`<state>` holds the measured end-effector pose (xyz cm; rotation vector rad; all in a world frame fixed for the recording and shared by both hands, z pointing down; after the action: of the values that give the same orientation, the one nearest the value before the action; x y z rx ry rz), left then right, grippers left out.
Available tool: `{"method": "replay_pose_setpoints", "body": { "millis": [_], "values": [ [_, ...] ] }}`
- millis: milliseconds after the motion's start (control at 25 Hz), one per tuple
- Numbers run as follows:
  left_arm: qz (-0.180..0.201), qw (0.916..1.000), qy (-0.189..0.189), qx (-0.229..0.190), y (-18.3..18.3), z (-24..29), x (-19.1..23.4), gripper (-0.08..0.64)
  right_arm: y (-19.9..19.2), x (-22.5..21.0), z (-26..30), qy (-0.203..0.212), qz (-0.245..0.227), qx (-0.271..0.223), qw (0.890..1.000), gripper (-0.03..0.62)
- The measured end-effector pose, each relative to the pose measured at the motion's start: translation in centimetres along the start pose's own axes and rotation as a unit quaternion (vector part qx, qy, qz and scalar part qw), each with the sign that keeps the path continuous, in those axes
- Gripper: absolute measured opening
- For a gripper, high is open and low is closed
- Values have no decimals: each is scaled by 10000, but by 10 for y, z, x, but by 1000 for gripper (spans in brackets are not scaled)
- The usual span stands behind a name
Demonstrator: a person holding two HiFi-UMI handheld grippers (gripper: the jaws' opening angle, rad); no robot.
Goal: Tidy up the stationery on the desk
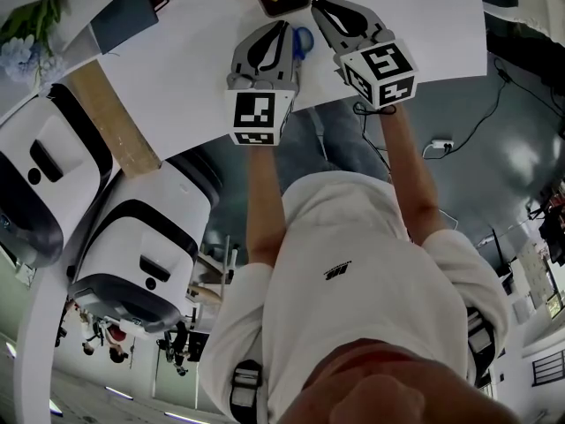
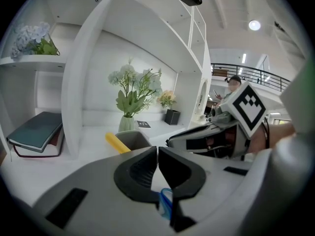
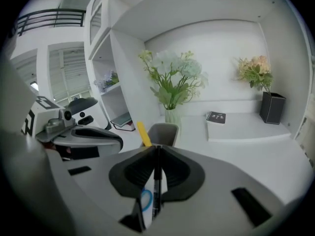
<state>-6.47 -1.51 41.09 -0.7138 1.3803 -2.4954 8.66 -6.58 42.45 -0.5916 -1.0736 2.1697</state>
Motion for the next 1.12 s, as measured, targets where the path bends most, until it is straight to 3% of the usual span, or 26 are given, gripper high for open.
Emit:
{"method": "replay_pose_setpoints", "body": {
  "millis": [760, 1120],
  "values": [
    [-62, 9997, 140, -195, 16, -3, 22, 0, 36, -18, 31, 181, 545, -1120, 9920, 29],
    [-65, 9996, 134, -260, 23, -2, 32, 0, 53, -13, 49, 394, 302, -1717, 9839, 29]
  ]
}}
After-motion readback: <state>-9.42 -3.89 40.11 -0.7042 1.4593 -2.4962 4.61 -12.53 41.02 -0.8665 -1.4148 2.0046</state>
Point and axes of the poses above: the fingertips, and each gripper's own axes: z forward along the fingers, x to its left, y out of its top, the point moved 9 cm from there along -z, backward along the fingers, and after that the axes turned 7 degrees about -z, right-handed, at the moved point
